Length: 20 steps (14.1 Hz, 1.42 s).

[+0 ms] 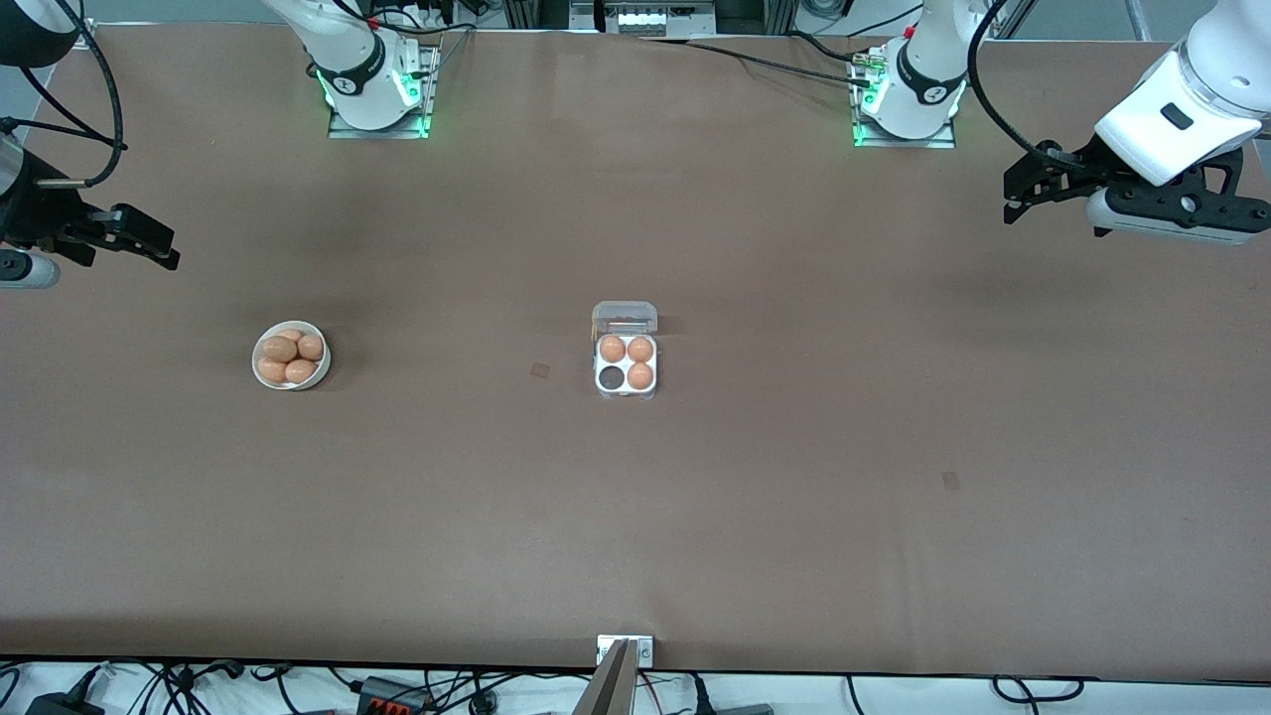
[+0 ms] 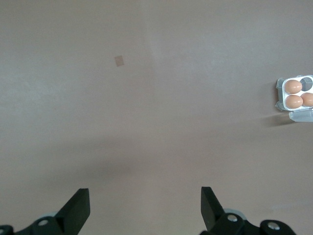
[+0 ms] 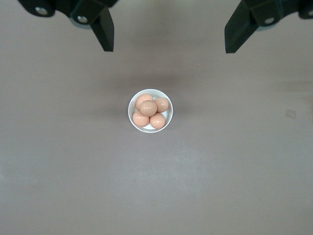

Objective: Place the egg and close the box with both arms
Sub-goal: 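Reach the right gripper into the white bowl and grasp a brown egg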

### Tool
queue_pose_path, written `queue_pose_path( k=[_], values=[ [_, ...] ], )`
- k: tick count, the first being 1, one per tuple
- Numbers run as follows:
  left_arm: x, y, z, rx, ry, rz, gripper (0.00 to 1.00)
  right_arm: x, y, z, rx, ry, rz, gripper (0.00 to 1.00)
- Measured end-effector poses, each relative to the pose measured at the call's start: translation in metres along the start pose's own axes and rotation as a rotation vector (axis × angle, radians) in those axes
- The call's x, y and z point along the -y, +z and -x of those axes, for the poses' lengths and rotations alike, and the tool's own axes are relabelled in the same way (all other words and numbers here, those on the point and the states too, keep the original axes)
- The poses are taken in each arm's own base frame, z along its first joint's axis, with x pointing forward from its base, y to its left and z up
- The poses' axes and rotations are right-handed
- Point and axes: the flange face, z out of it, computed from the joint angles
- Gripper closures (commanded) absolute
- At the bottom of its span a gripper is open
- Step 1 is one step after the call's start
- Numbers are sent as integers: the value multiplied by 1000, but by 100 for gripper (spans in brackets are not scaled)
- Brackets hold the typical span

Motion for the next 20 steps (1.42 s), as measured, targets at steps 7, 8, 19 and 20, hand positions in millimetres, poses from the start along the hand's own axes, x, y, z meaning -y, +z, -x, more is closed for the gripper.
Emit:
queue_pose_path(
  k=[7,8,19,20],
  values=[
    [0,0,0,1,0,0,0,4,4,-2,7,-7,0,0],
    [0,0,0,1,0,0,0,7,9,-4,17,-12,1,0],
    [0,1,0,10,0,0,0,14,179,-56,257,-16,8,0],
    [0,1,0,10,0,0,0,12,199,-59,288,-12,10,0]
  ],
)
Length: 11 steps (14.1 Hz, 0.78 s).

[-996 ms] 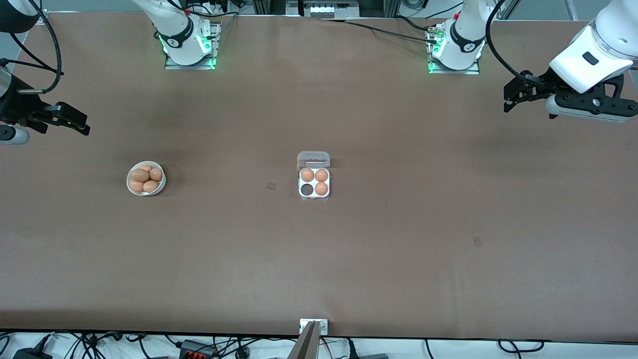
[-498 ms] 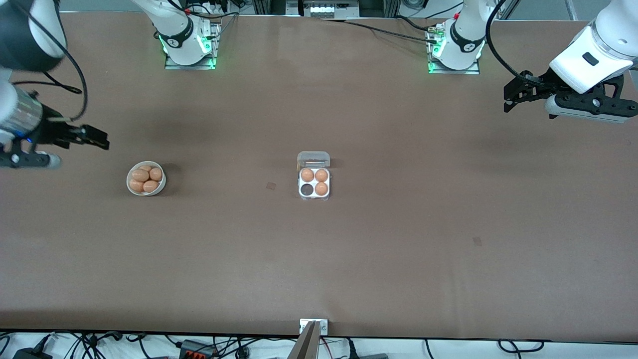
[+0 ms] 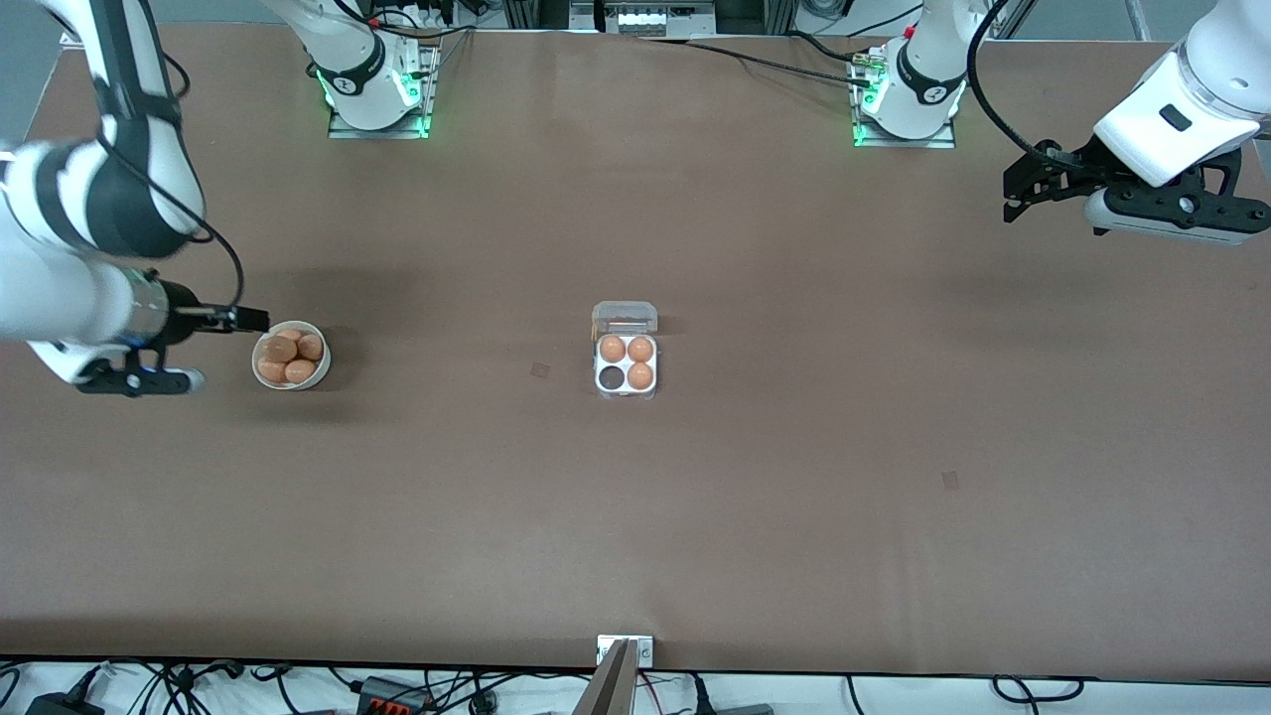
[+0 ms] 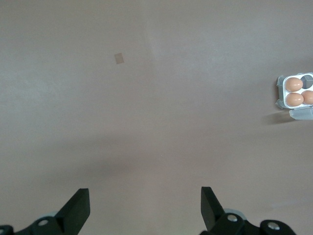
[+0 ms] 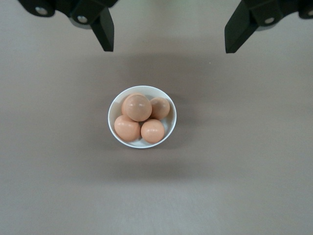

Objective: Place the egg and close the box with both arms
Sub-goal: 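Reach the right gripper into the white bowl and grasp a brown egg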

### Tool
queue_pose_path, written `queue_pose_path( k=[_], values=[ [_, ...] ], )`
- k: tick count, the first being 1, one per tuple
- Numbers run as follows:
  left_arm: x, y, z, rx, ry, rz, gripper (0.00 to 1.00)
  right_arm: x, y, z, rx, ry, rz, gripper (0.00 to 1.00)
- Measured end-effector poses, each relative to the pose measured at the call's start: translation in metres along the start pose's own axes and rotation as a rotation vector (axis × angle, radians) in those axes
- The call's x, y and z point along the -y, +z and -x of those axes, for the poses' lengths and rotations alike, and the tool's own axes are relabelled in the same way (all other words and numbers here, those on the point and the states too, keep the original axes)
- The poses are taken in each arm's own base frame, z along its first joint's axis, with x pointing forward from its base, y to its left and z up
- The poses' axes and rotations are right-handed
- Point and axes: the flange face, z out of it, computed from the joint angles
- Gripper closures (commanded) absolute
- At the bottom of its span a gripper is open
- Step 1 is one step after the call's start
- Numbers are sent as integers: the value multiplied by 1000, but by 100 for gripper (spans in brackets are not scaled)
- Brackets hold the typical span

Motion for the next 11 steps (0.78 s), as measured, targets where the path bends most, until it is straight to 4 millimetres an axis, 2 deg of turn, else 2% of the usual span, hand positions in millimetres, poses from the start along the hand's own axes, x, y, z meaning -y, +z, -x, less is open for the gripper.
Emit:
queue_pose_path(
  k=[2,4,8,11],
  values=[
    [0,0,0,0,0,0,0,-8,37,-15,51,15,1,0],
    [0,0,0,0,0,0,0,-20,62,-30,49,33,-3,0],
    [0,0,0,1,0,0,0,-42,94,-43,61,63,-12,0],
    [0,0,0,1,0,0,0,-48,113,-46,88,78,-45,0]
  ],
)
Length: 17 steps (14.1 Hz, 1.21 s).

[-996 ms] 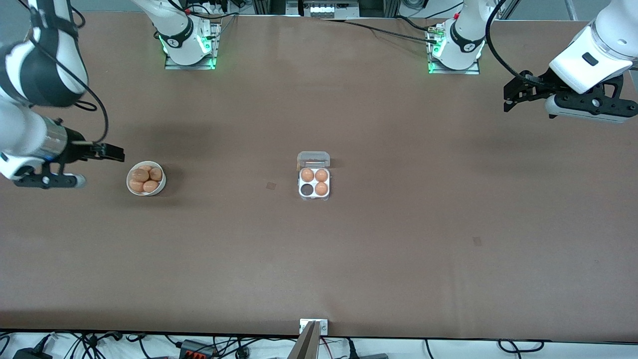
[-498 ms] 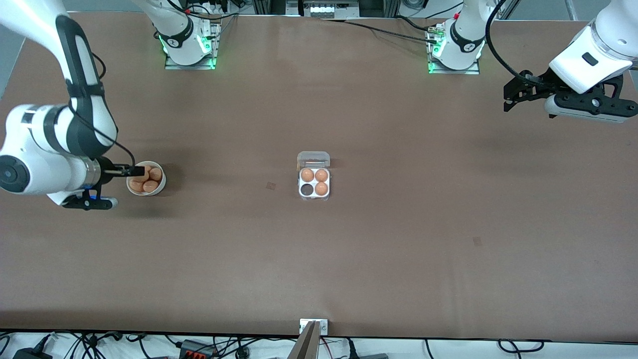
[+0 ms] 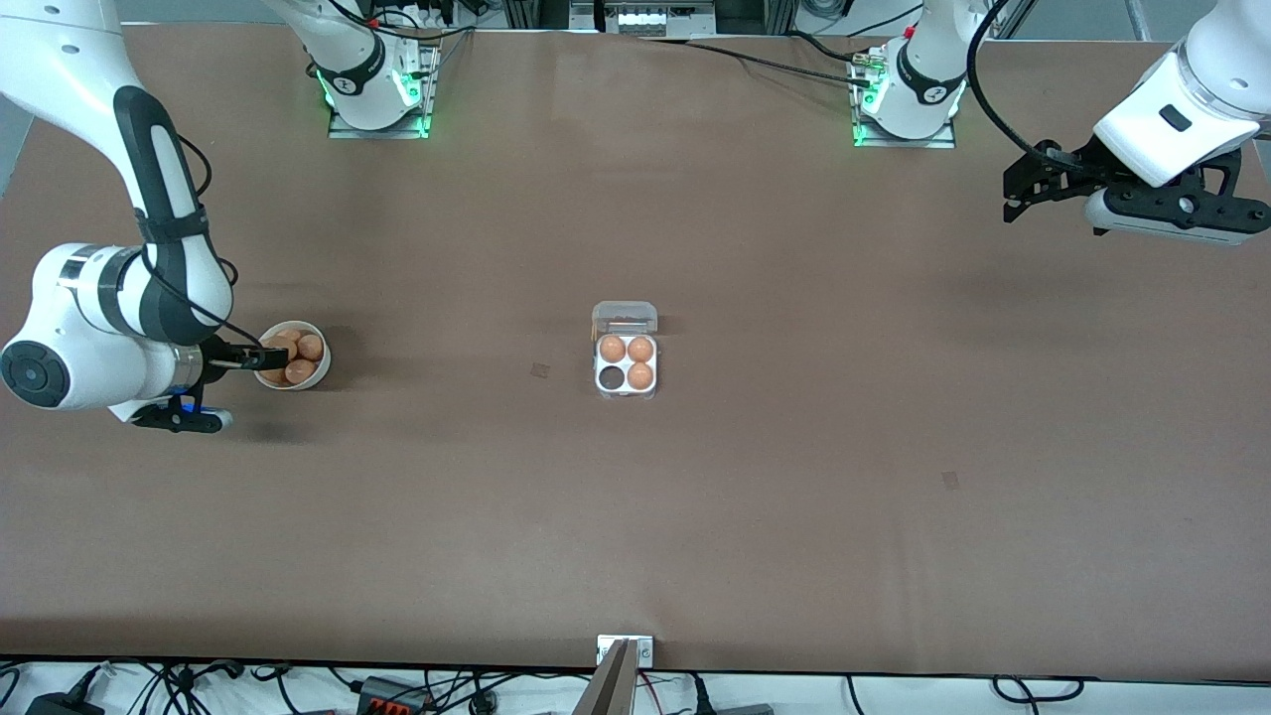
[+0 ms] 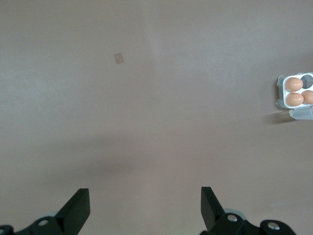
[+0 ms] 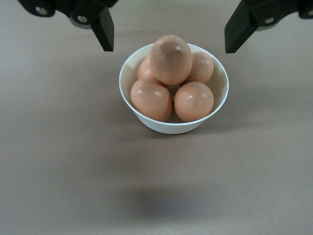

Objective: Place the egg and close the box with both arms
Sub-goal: 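Reach the right gripper into the white bowl and grasp a brown egg, then carry the egg with the right gripper over the carton's empty slot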

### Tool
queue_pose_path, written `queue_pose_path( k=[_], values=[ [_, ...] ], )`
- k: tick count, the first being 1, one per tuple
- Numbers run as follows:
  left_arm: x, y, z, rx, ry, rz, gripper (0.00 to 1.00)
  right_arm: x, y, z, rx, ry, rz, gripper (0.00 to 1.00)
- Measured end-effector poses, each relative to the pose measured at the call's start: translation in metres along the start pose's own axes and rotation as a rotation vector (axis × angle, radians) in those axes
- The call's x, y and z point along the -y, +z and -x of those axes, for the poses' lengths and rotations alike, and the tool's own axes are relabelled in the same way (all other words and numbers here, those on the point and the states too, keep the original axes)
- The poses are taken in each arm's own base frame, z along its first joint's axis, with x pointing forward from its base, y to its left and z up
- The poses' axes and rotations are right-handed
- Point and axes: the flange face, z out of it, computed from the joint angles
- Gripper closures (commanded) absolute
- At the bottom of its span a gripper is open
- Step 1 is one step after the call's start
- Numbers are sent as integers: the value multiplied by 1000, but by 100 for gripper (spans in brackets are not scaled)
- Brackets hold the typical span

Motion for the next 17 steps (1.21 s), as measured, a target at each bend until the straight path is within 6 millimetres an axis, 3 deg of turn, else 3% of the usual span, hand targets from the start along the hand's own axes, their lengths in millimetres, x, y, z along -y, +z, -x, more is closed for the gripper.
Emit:
queue_pose_path(
  k=[3,8,15,17],
  values=[
    [0,0,0,0,0,0,0,1,11,-3,18,3,-10,2],
    [0,0,0,1,0,0,0,2,27,-7,45,1,-10,16],
    [0,1,0,5,0,0,0,2,32,-8,52,-34,-11,72],
    [0,1,0,7,0,0,0,2,31,-8,51,-60,-11,79]
  ],
)
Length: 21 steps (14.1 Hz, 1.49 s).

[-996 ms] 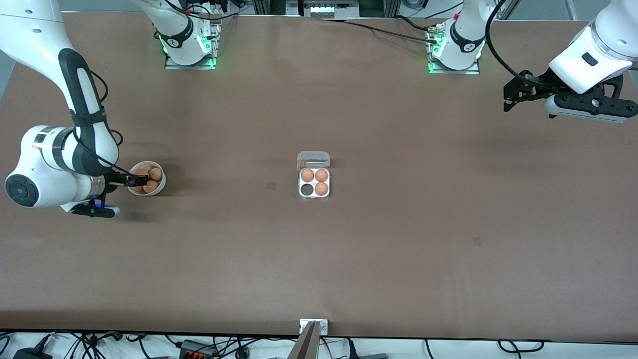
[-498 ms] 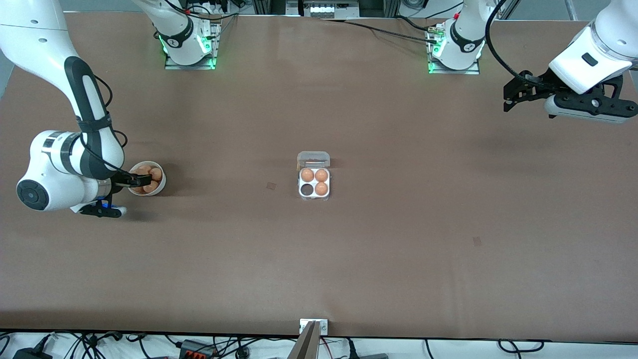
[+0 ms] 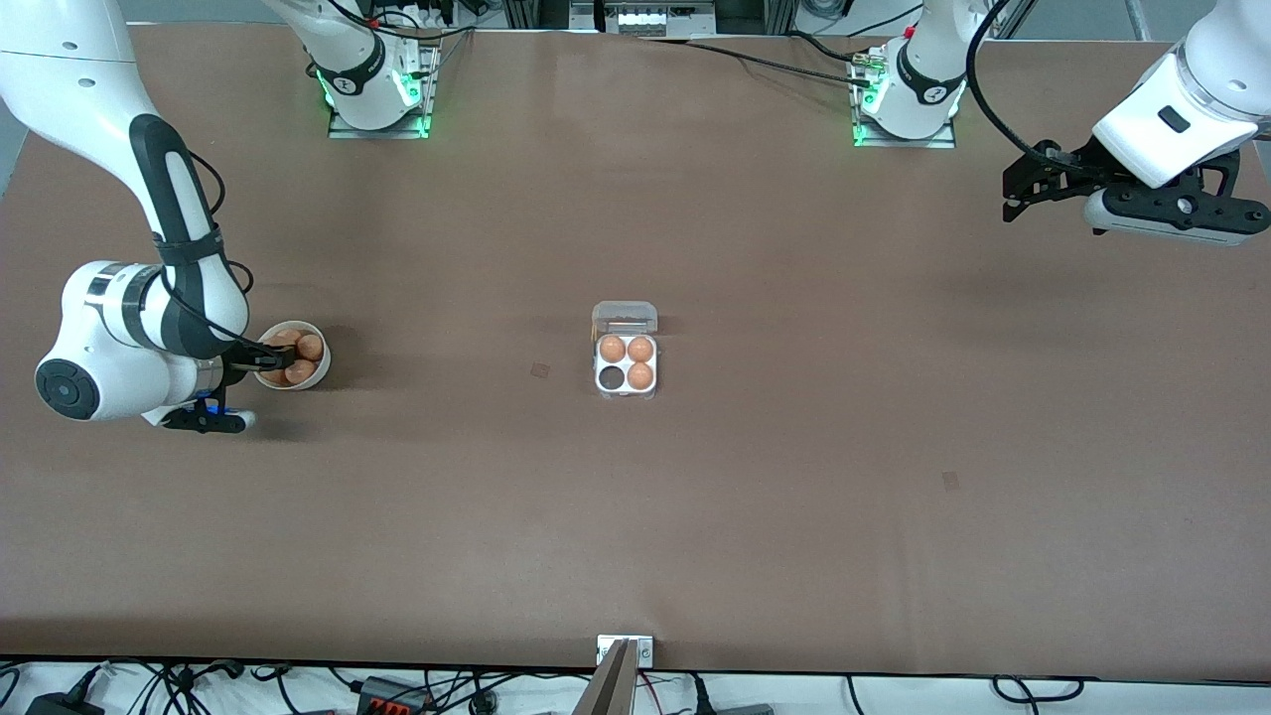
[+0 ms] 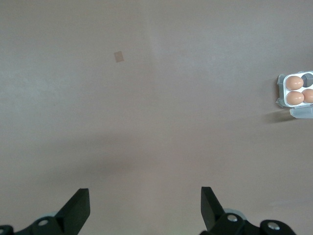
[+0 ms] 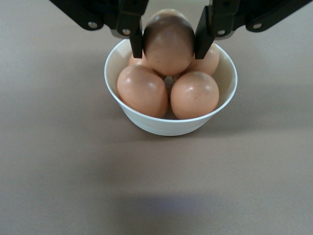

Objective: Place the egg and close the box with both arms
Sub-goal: 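Carry the egg with the right gripper over the carton's empty slot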

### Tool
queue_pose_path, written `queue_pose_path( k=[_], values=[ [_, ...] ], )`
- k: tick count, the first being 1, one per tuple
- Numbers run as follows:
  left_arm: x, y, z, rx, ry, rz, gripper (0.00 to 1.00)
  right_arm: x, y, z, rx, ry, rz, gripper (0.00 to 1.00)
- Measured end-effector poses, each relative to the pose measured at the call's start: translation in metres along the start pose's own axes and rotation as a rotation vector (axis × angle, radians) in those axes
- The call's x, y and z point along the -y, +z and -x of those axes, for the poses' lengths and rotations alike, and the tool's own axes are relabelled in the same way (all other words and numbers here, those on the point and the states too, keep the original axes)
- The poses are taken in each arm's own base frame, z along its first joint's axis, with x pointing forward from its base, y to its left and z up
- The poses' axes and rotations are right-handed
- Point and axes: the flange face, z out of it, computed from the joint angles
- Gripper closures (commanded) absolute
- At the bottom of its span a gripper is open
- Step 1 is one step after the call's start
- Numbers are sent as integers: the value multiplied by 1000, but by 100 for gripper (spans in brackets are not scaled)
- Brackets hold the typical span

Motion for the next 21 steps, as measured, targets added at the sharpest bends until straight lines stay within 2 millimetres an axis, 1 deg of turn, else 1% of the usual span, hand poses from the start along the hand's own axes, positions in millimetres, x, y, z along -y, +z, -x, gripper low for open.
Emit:
queue_pose_path(
  k=[3,4,5,6,7,8,9,10,11,12,14,15,16,18,21],
  values=[
    [0,0,0,1,0,0,0,2,-2,-1,-4,-29,0,82],
    [0,0,0,1,0,0,0,4,-6,-1,-7,-41,0,82],
    [0,0,0,1,0,0,0,10,-15,-1,-6,-63,-2,82],
    [0,0,0,1,0,0,0,21,-31,-2,-10,-90,-7,82],
    [0,0,0,1,0,0,0,39,-54,-2,-24,-121,-13,82],
    [0,0,0,1,0,0,0,62,-79,0,-47,-161,-20,82],
    [0,0,0,1,0,0,0,90,-100,3,-73,-206,-26,82],
    [0,0,0,2,0,0,0,122,-113,7,-97,-244,-28,82],
    [0,0,0,2,0,0,0,156,-120,10,-126,-269,-24,82],
    [0,0,0,2,0,0,0,193,-122,13,-161,-289,-16,82],
    [0,0,0,2,0,0,0,266,-113,23,-215,-317,0,82],
    [0,1,0,2,0,0,0,299,-105,28,-234,-319,3,82],
    [0,1,0,2,0,0,0,325,-96,31,-252,-320,-2,82],
    [0,1,-1,2,0,0,0,366,-82,35,-303,-320,-37,82],
    [0,1,-1,2,0,0,0,419,-60,40,-377,-301,-77,82]
  ],
)
